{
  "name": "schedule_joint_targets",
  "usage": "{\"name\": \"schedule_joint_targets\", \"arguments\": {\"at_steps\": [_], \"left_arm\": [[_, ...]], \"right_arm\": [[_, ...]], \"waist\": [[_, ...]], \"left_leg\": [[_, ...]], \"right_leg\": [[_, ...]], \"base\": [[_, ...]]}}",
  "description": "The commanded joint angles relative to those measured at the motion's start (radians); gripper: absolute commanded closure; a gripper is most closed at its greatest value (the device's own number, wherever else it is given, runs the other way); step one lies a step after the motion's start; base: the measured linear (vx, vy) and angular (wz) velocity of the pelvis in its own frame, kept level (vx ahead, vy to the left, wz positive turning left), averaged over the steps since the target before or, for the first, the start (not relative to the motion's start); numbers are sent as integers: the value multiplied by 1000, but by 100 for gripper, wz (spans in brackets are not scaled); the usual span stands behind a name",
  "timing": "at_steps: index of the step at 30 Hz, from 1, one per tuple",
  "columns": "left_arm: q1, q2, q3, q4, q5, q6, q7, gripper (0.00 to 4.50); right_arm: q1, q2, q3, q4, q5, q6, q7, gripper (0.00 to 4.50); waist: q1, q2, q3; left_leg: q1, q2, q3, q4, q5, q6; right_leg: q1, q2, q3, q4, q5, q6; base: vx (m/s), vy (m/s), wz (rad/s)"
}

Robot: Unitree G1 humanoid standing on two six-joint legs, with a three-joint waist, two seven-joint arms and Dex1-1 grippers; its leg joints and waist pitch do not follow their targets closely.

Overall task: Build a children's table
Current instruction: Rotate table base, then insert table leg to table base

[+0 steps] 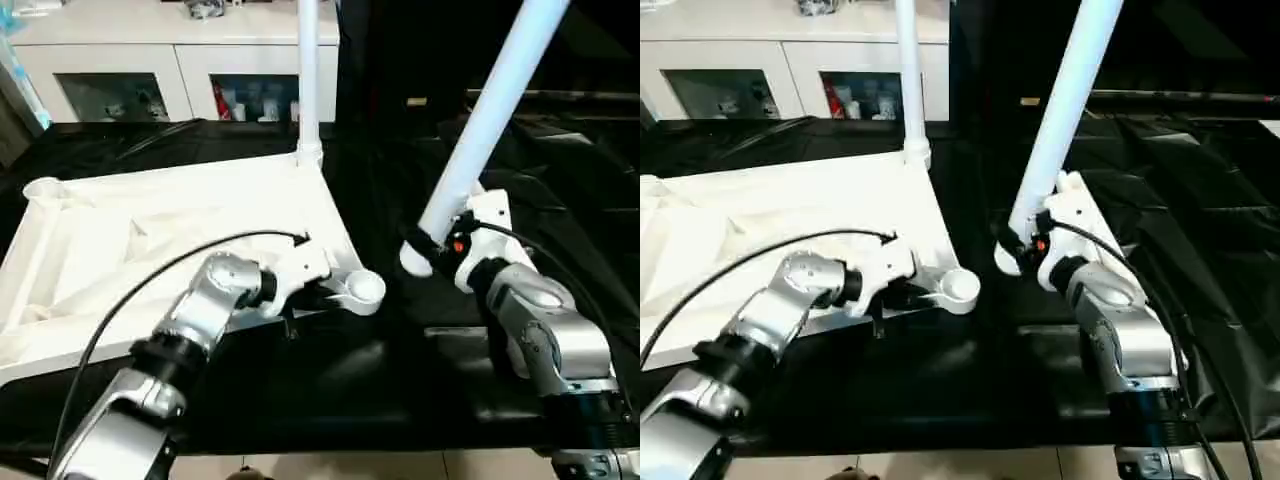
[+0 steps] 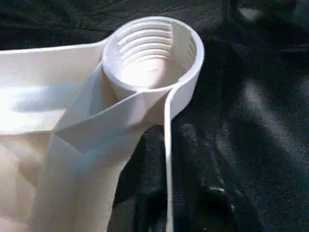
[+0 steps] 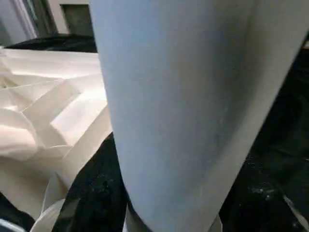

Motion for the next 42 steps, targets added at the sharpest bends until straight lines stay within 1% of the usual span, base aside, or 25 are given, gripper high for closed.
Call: {"name": "schedule_joint_targets", "arguments": {"at_steps": [1,3,4,6,7,8,11,17,20,26,28,32,37,38,41,42], "left_arm": [[6,14,-19,-2,3,3,-14,361],[4,18,-18,7,3,-6,-13,361],[1,24,-16,16,1,-14,-16,361],[-6,30,-11,30,0,-24,-15,361],[-11,36,-6,39,0,-34,-14,361],[-13,40,-2,41,-4,-39,-17,361],[-11,46,5,26,-18,-33,-27,361],[-4,52,32,-1,-55,-62,-35,361],[-9,55,32,9,-60,-73,-38,361],[-13,62,16,39,-55,-93,-38,361],[-13,62,16,39,-55,-93,-38,361],[-5,77,1,54,-43,-102,-52,361],[-4,81,1,58,-43,-99,-54,361],[-4,80,2,60,-43,-99,-52,389],[-6,79,4,63,-48,-100,-49,389],[-7,78,6,65,-53,-98,-48,420]], "right_arm": [[-2,-10,5,-23,15,9,11,257],[1,-11,7,-26,16,10,13,257],[3,-10,8,-28,18,10,17,257],[4,-9,11,-30,19,10,20,257],[5,-8,14,-29,20,5,24,257],[6,-8,16,-28,20,0,28,257],[7,-7,18,-25,17,-8,36,257],[6,-8,15,-21,14,-12,51,257],[5,-9,19,-20,15,-13,53,257],[5,-8,21,-19,12,-16,60,257],[5,-8,21,-19,12,-16,60,257],[2,-10,19,-16,9,-19,65,257],[-1,-9,19,-14,9,-20,69,257],[-1,-9,19,-13,9,-21,69,257],[-3,-8,19,-12,11,-20,71,257],[-4,-9,20,-13,12,-17,75,257]], "waist": [[2,-12,-73],[1,-13,-72],[1,-11,-71],[0,-13,-70],[0,-12,-70],[0,-13,-70],[-1,-13,-69],[2,-11,-72],[3,-12,-74],[2,-12,-73],[2,-12,-72],[2,-13,-72],[2,-12,-74],[2,-13,-74],[3,-13,-74],[3,-13,-74]], "left_leg": [[7,35,-10,-65,-203,43],[8,34,-9,-65,-212,40],[8,34,-10,-66,-217,37],[9,32,-9,-66,-228,35],[9,32,-10,-66,-234,34],[10,32,-10,-67,-237,32],[12,33,-10,-67,-244,30],[11,35,-9,-66,-227,30],[9,35,-10,-65,-210,33],[8,34,-9,-65,-211,33],[10,33,-8,-64,-217,32],[10,34,-10,-65,-219,30],[10,35,-9,-65,-209,30],[11,35,-9,-65,-209,30],[10,35,-8,-63,-202,34],[9,34,-8,-63,-202,35]], "right_leg": [[52,-72,54,-80,-284,-159],[52,-73,54,-82,-298,-159],[52,-73,53,-83,-309,-156],[52,-73,53,-87,-334,-147],[51,-73,53,-88,-348,-143],[50,-73,53,-89,-358,-139],[49,-73,53,-90,-369,-135],[49,-73,54,-83,-313,-156],[52,-73,55,-78,-285,-163],[53,-73,54,-79,-292,-162],[52,-73,54,-82,-313,-155],[51,-73,54,-81,-317,-150],[52,-74,55,-78,-293,-161],[52,-73,55,-77,-290,-162],[53,-73,55,-76,-276,-168],[54,-74,55,-75,-277,-168]], "base": [[0,0,0],[0,0,0],[0,0,0],[0,0,0],[0,0,0],[0,0,0],[0,0,0],[0,0,0],[0,0,0],[0,0,0],[0,0,0],[0,0,0],[0,0,0],[0,0,0],[0,0,0],[0,0,0]]}}
